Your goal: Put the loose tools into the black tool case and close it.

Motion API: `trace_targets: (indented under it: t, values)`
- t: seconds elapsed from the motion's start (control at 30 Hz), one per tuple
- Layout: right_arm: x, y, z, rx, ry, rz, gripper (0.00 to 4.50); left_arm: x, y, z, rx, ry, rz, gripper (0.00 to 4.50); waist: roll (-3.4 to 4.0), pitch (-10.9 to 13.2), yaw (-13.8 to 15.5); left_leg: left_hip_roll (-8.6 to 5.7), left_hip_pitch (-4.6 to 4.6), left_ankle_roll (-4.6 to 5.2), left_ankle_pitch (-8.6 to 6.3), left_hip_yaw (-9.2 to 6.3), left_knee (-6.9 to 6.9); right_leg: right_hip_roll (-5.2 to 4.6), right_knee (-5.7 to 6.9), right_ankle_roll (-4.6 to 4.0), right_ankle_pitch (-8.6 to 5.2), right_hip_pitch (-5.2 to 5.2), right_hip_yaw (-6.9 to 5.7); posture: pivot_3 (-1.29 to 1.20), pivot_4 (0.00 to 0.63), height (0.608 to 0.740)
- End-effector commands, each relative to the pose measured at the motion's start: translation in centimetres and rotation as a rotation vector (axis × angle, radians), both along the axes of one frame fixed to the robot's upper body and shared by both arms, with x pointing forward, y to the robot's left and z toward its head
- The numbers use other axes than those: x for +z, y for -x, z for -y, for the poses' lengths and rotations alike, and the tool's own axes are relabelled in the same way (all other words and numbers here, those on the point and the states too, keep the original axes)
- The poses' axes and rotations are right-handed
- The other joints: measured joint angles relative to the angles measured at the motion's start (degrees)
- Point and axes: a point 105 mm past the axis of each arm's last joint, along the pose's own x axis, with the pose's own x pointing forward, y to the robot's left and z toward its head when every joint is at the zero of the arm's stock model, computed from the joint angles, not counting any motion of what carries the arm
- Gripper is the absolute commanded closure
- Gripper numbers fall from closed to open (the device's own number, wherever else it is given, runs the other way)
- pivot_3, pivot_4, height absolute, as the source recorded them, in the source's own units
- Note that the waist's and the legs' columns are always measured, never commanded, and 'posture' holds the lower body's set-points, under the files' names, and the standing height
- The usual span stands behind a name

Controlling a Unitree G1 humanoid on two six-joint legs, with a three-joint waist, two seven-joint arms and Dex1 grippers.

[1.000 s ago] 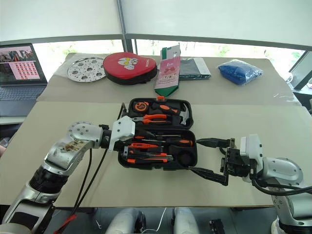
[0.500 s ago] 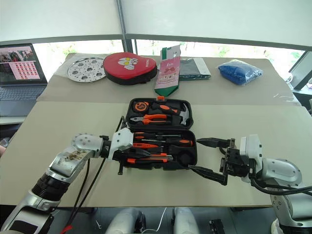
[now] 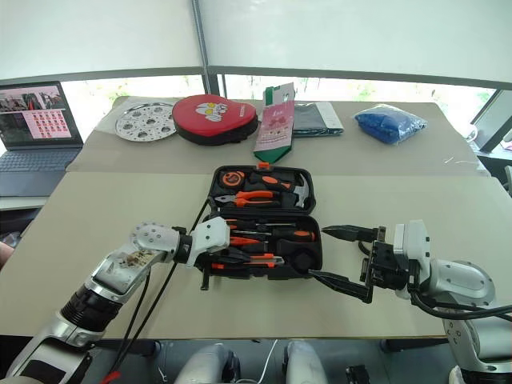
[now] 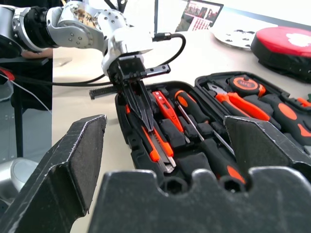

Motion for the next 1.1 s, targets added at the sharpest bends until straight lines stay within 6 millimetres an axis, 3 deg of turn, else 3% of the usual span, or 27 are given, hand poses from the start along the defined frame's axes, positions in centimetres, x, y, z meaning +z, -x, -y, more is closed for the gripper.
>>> trace_targets:
  t: [0.03,0.1,0.2,0.3,0.47,0.57,0.7,0.87,1.1]
  values:
    - [1.2,-0.1,0.4,-0.022,-0.016,0.055,0.00,-1.3,0.0,-0.6,0.044,0.051,-0.032,4.45,-0.01,-0.02,0.06,0.00,0.00,0.01,-0.01,0.00,0.00,-0.02,0.01,0.00,0.00,0.00,-0.01,0.00,0.150,0.740]
    - [1.4,-0.1,1.3,-0.066,-0.016,0.058,0.00,1.6,-0.7,-1.1,0.073,0.213,0.005,4.45,-0.03,-0.01,0.02,0.00,-0.04,0.02,-0.01,0.01,0.00,-0.04,0.02,-0.01,0.00,-0.06,0.00,0.00,0.150,0.740]
    - [1.1,0.1,3.4,-0.149,0.001,0.050,0.00,5.7,-0.8,-2.7,0.070,0.398,0.115,3.80,-0.15,0.11,-0.08,0.04,-0.18,0.01,0.00,0.00,-0.01,-0.04,0.05,-0.02,0.00,-0.23,-0.02,0.00,0.150,0.740]
    - [0.0,0.7,6.8,-0.287,0.057,0.043,0.00,8.3,0.6,-5.2,0.024,0.510,0.128,2.74,-0.15,0.13,-0.08,0.06,-0.20,-0.02,0.01,-0.01,-0.03,-0.04,0.04,-0.05,-0.02,-0.23,-0.07,0.00,0.150,0.740]
    - [-1.5,1.0,11.6,-0.545,0.130,0.067,0.00,9.0,2.2,-9.4,0.026,0.618,0.153,1.12,-0.11,0.15,-0.61,0.04,-0.13,-0.01,0.00,0.05,-0.10,-0.06,-0.02,-0.02,-0.06,-0.19,-0.04,0.00,0.150,0.740]
    - [-3.4,1.5,14.0,-0.666,0.215,-0.001,0.00,7.6,3.1,-11.7,0.042,0.553,0.141,0.03,-0.10,0.15,-0.80,0.05,-0.11,-0.04,-0.02,0.10,-0.12,-0.05,-0.02,-0.04,-0.14,-0.22,-0.02,0.00,0.150,0.740]
    - [-3.5,1.2,13.4,-0.609,0.263,-0.044,0.00,7.4,4.0,-12.9,0.038,0.573,0.117,0.03,-0.02,0.20,-0.81,0.05,-0.10,-0.06,-0.02,0.09,-0.16,-0.03,0.00,-0.06,-0.23,-0.24,-0.01,0.00,0.150,0.740]
    - [-2.4,-1.5,10.6,-0.440,0.406,-0.105,0.00,7.2,4.4,-11.8,-0.030,0.509,0.111,0.03,0.01,0.23,-1.23,0.05,-0.06,-0.02,-0.04,0.15,-0.15,-0.06,0.01,-0.09,-0.21,-0.24,0.13,0.00,0.150,0.740]
    - [-3.8,-4.3,9.0,-0.408,0.589,-0.270,0.00,6.7,4.5,-10.4,-0.045,0.469,0.089,0.03,-0.04,0.26,-0.54,0.10,-0.18,-0.08,-0.04,0.07,-0.23,0.00,-0.01,-0.13,-0.23,-0.35,-0.03,0.00,0.150,0.740]
